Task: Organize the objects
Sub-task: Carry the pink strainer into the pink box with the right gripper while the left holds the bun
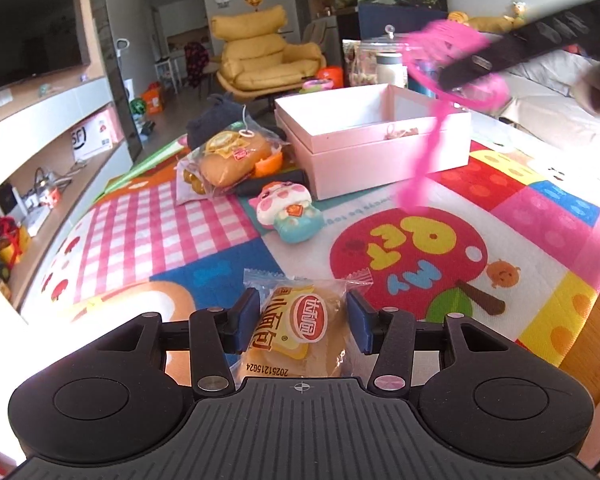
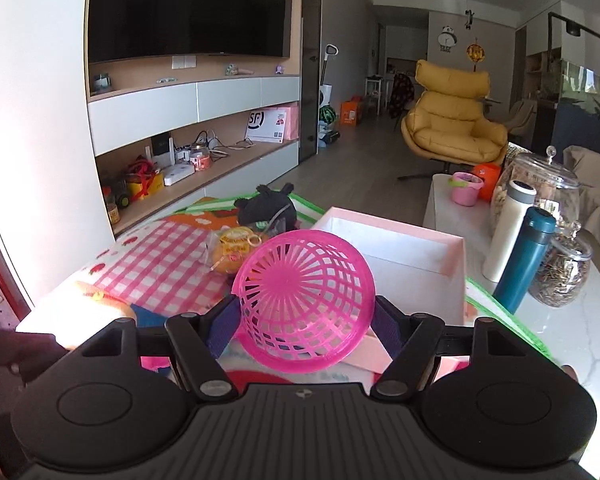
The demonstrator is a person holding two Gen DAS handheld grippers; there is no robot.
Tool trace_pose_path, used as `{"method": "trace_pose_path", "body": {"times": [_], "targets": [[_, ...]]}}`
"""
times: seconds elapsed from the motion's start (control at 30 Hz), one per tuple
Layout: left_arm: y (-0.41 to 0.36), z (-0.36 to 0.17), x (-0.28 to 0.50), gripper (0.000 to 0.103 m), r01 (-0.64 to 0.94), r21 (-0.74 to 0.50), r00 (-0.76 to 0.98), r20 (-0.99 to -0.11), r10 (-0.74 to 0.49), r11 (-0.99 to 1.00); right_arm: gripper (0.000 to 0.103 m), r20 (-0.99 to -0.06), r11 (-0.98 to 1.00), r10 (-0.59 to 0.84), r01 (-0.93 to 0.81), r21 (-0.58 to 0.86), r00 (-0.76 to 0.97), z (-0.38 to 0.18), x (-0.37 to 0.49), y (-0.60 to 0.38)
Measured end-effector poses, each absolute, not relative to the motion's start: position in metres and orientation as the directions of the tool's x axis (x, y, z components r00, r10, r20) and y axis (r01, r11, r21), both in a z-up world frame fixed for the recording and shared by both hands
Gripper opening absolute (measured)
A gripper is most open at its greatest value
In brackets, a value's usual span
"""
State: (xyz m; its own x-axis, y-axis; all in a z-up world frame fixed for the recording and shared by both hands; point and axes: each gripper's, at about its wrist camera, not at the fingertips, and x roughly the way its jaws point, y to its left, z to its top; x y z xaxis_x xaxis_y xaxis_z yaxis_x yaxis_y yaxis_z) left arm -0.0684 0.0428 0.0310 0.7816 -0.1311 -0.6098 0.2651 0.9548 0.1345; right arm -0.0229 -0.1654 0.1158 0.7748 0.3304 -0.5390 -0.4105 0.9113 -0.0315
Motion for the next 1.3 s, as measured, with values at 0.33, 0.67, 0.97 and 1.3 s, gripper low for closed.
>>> {"method": "trace_pose_path", "body": {"times": [0.33, 0.67, 0.97, 1.3], "targets": [[0.015, 0.049, -0.064, 0.048, 0.282, 0.198, 0.785, -0.611, -0.107, 0.939, 0.072, -0.593, 0.878, 0.366, -0.477, -0.034, 0.717, 0.078, -0.057, -0.191], [0.000, 0.133, 0.011, 0.049, 0.256, 0.060, 0.846, -0.496, -0.193, 0.965, 0.072, -0.590, 0.880, 0.398, -0.474, 0.029, 0.702, 0.057, -0.045, -0.195], [-0.042, 0.106, 0.140, 0.049, 0.236, -0.097, 0.858, -0.445, -0.255, 0.967, 0.072, -0.591, 0.894, 0.380, -0.447, 0.036, 0.712, 0.050, -0.038, -0.197], [0.034, 0.103, 0.076, 0.049, 0.197, -0.190, 0.902, -0.349, -0.253, 0.962, 0.072, -0.465, 0.957, 0.263, -0.289, 0.016, 0.846, 0.107, 0.004, -0.210]]}}
